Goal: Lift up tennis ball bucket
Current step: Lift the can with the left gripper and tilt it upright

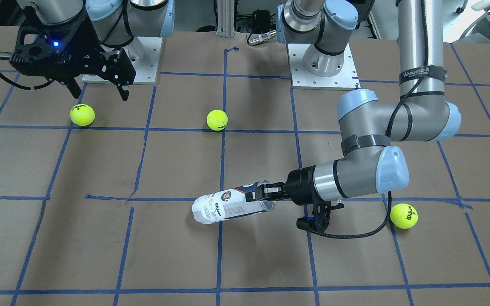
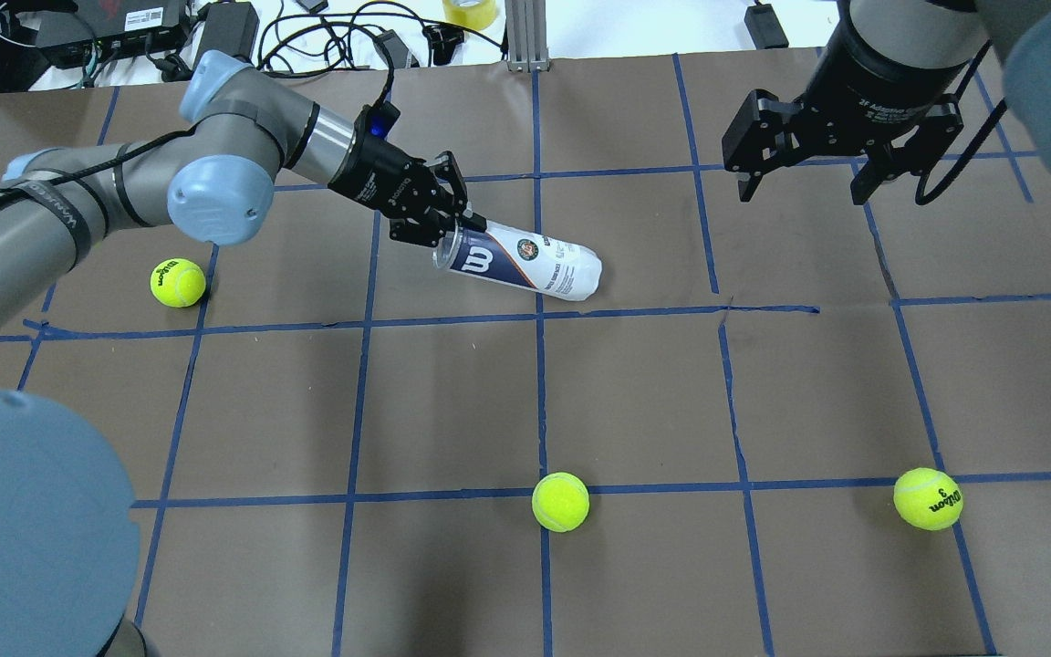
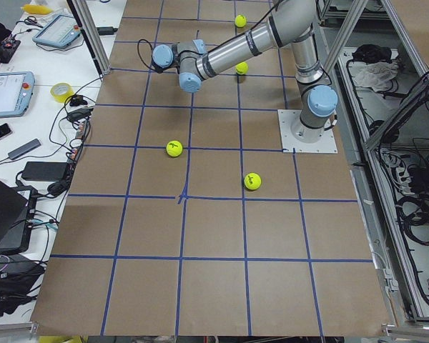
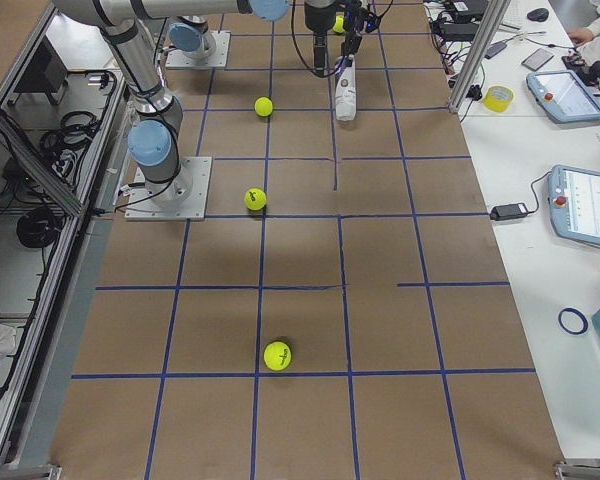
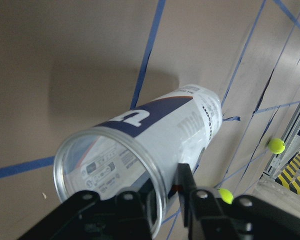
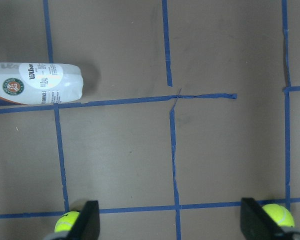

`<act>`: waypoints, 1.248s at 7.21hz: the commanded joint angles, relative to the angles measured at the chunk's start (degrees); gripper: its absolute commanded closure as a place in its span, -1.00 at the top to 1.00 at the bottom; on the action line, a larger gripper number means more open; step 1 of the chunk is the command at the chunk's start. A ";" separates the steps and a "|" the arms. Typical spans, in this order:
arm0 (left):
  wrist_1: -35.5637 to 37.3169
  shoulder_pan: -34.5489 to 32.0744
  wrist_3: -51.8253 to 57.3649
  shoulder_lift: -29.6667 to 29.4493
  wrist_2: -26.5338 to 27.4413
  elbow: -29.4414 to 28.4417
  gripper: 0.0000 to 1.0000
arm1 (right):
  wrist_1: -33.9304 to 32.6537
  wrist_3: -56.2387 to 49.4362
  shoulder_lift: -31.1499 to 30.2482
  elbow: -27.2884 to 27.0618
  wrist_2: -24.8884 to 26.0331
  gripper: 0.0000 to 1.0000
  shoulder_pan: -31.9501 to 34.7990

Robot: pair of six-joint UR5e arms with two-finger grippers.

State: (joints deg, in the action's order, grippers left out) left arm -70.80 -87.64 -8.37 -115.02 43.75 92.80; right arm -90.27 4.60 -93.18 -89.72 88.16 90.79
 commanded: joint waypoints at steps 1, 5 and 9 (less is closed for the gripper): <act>-3.18 -1.03 -4.53 5.75 13.01 -5.06 -1.00 | -0.17 0.49 -0.42 0.07 0.17 1.00 0.00; -2.50 -11.04 -6.04 5.52 46.01 -13.95 -1.00 | -0.17 0.15 -0.43 -0.02 -0.01 1.00 0.00; -1.80 -11.59 -2.52 3.85 50.20 -12.92 -1.00 | -0.17 0.06 -0.43 -0.02 -0.01 1.00 0.00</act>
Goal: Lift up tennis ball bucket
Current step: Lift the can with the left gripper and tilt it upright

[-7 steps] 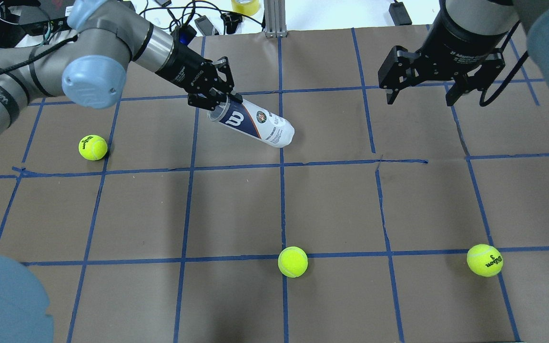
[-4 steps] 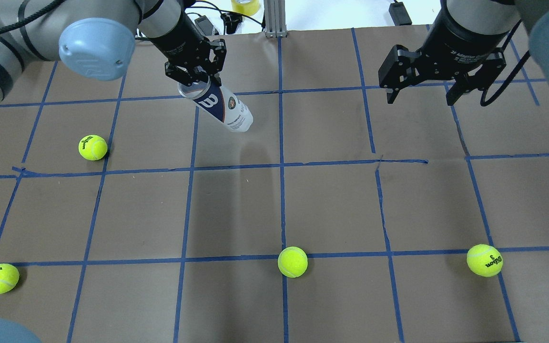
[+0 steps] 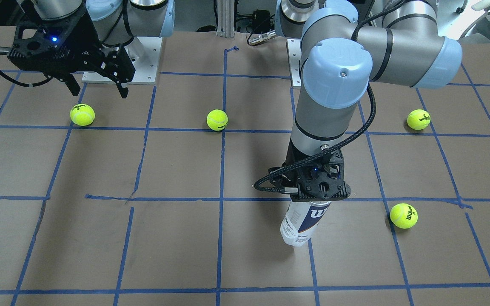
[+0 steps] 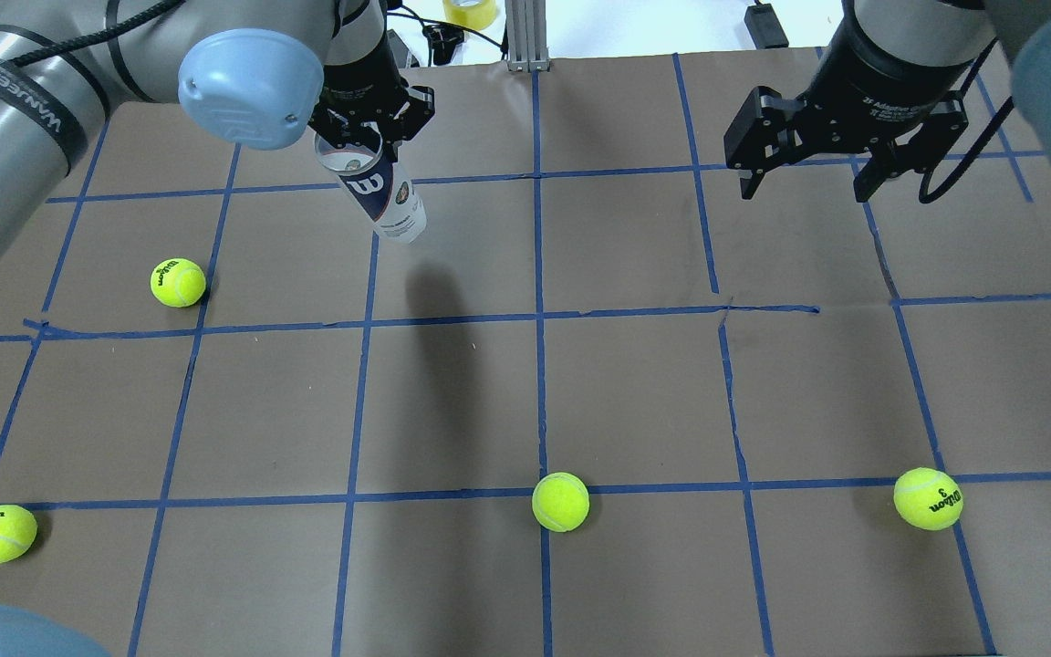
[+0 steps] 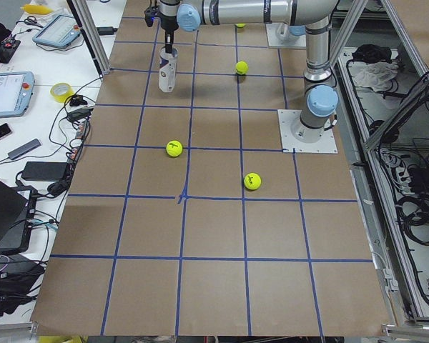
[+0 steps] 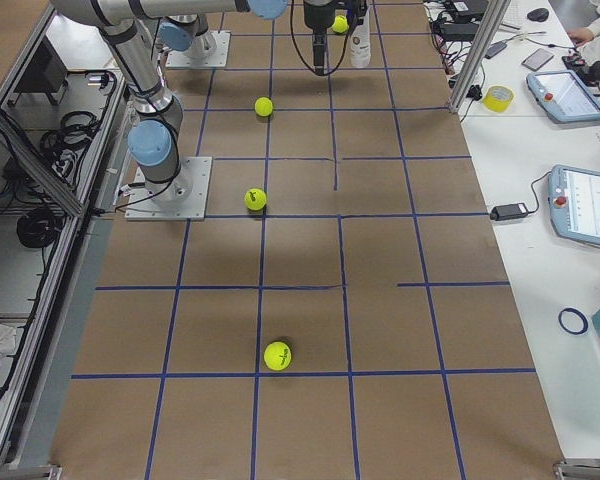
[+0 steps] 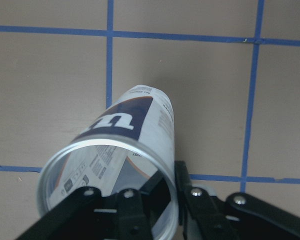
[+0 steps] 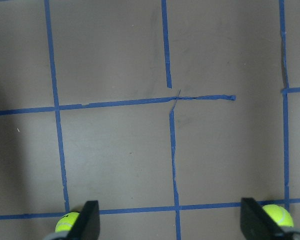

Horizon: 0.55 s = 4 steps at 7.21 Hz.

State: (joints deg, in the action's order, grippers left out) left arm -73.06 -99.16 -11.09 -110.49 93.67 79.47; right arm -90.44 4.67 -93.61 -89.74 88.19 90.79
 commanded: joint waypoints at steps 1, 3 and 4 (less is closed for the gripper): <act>1.85 -0.06 0.19 -1.30 0.28 1.04 -1.00 | 0.00 -0.10 0.00 -0.09 -0.04 1.00 0.00; 2.39 -0.06 0.19 -2.79 -0.16 2.27 -1.00 | -0.09 -0.19 -0.09 -0.09 0.05 1.00 0.00; 2.31 -0.06 0.10 -2.97 -0.42 2.27 -1.00 | 0.00 -0.19 0.00 -0.09 0.05 1.00 0.00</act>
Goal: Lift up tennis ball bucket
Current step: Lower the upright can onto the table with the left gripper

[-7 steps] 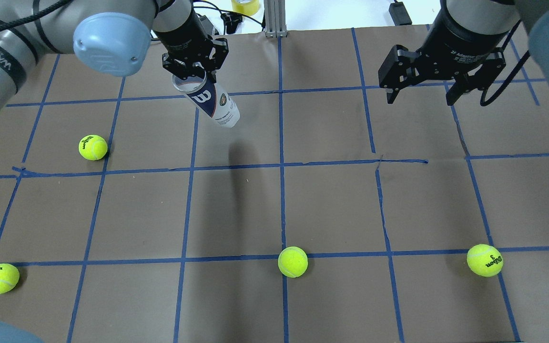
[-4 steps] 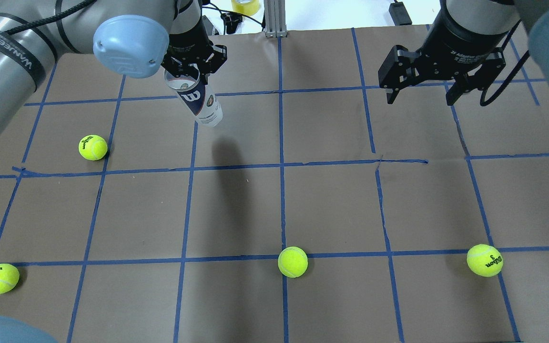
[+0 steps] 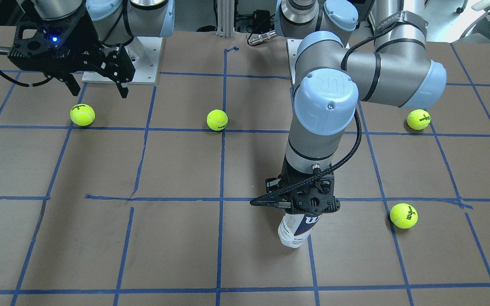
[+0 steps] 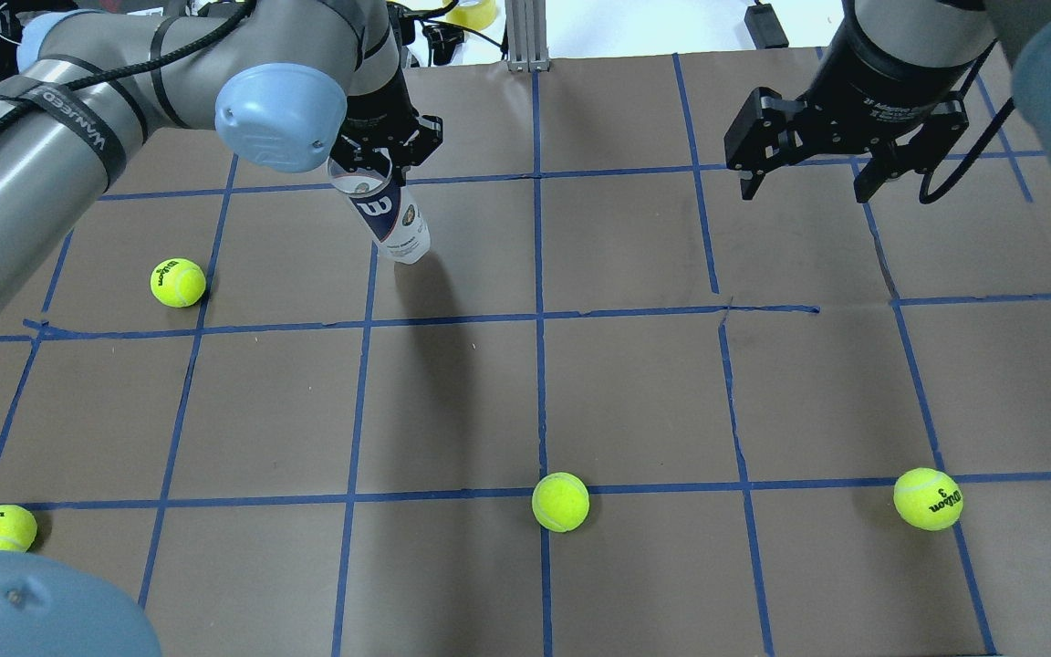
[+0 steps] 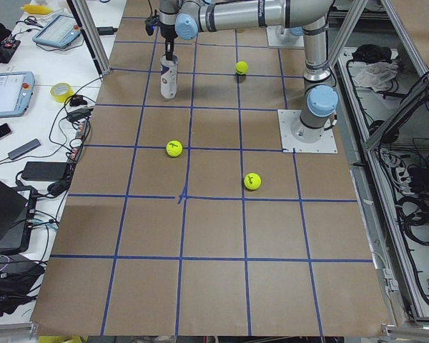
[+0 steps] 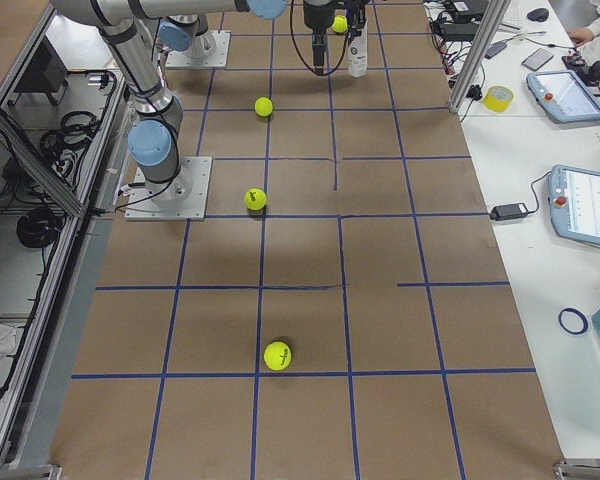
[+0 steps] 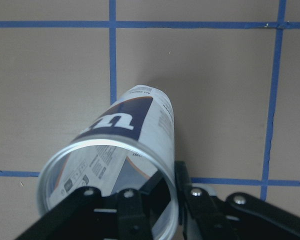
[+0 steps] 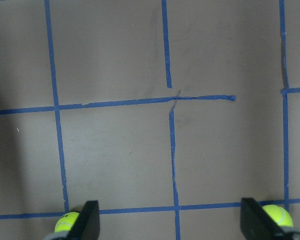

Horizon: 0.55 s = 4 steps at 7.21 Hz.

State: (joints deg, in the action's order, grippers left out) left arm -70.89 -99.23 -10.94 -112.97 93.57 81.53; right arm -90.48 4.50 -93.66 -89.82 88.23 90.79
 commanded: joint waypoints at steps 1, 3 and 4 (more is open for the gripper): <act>-0.03 -0.18 -1.35 -0.68 -0.23 0.82 -1.00 | 0.04 -0.02 0.06 0.00 0.01 1.00 0.00; 0.14 -0.09 -1.19 -0.76 0.03 1.35 0.38 | 0.04 -0.10 -0.03 0.00 0.01 1.00 0.00; 0.14 -0.18 -1.19 -0.94 -0.14 1.27 0.73 | 0.04 -0.45 -0.03 0.00 0.01 1.00 0.00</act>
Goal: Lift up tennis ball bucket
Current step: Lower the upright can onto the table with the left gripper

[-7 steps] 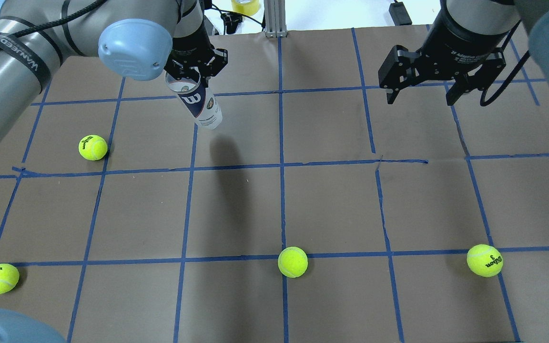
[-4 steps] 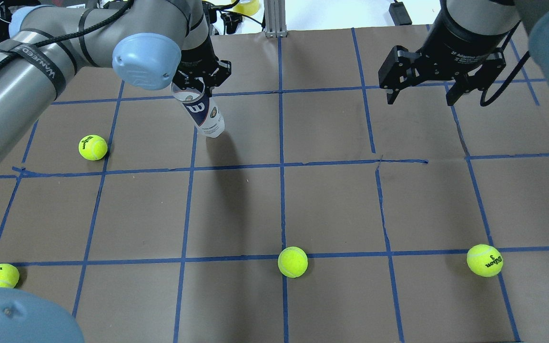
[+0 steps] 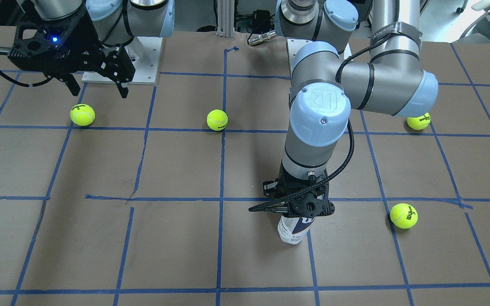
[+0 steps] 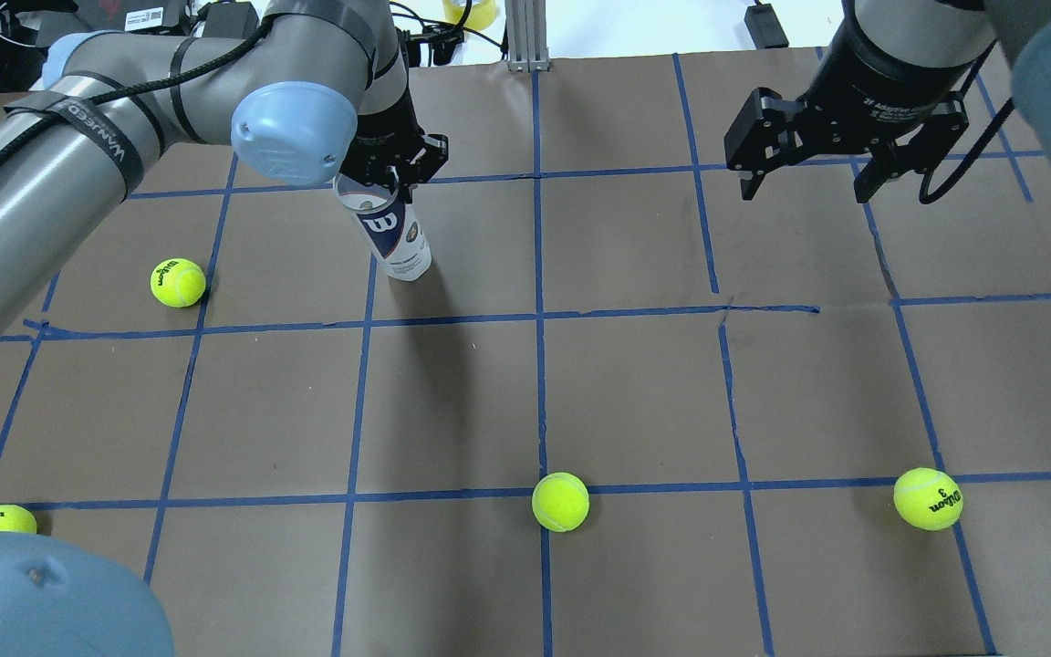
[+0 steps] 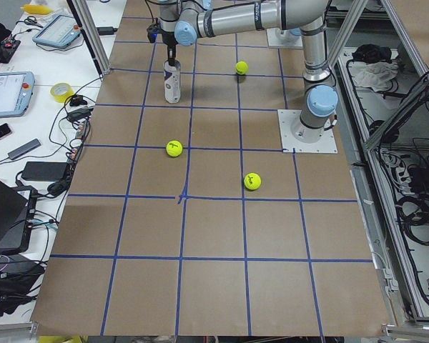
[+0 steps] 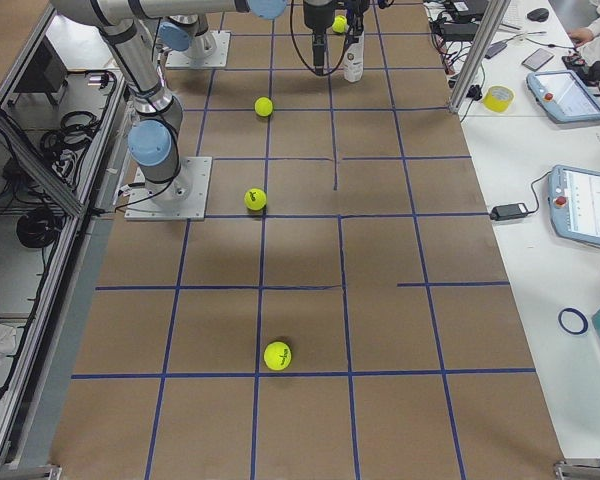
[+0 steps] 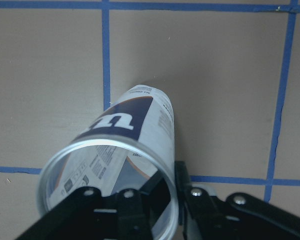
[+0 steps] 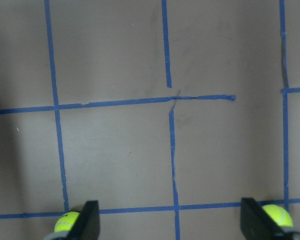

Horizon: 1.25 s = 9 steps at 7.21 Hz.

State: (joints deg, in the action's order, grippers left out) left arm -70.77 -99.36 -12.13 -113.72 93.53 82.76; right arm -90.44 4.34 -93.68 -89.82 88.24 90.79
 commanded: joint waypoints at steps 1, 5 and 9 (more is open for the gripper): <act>0.19 -0.04 0.00 -0.19 -0.11 -0.14 1.00 | 0.00 -0.56 -0.01 0.00 0.00 1.00 0.00; -0.16 -0.75 1.14 9.45 -0.02 -2.52 1.00 | -0.09 -0.56 -0.10 -0.62 0.00 1.00 0.00; -5.95 -0.40 1.23 25.36 0.60 10.83 1.00 | -0.26 0.32 -0.10 -0.53 -0.17 1.00 0.00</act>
State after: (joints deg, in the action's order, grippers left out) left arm -75.44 -99.90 -10.91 -92.34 93.85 90.42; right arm -90.64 4.38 -93.82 -90.39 88.18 90.79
